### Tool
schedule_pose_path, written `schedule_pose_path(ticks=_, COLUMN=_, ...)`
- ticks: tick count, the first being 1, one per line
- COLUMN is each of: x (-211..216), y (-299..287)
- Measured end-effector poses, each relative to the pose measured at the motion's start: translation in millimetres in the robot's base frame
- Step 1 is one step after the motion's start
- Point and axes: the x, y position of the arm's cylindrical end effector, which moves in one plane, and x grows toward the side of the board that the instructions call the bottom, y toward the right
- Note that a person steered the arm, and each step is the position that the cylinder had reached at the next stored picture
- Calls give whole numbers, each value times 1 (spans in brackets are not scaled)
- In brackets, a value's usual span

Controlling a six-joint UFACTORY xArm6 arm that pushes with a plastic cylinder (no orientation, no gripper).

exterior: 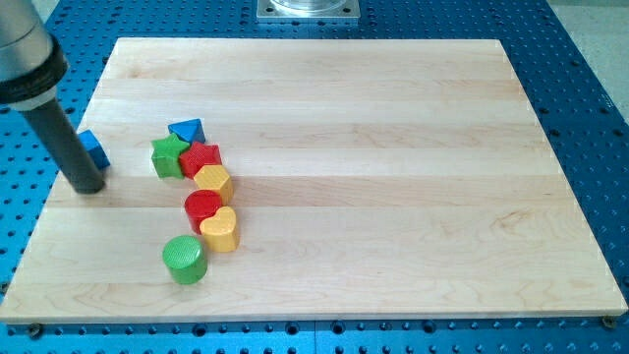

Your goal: Push the cube towards the top

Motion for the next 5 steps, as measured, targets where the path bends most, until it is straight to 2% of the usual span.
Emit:
schedule_pose_path(ticks=2, x=-70, y=15)
schedule_pose_path(ticks=3, x=-74, y=17)
schedule_pose_path(ticks=4, x=-36, y=3)
schedule_pose_path(ticks=5, x=-12, y=-37)
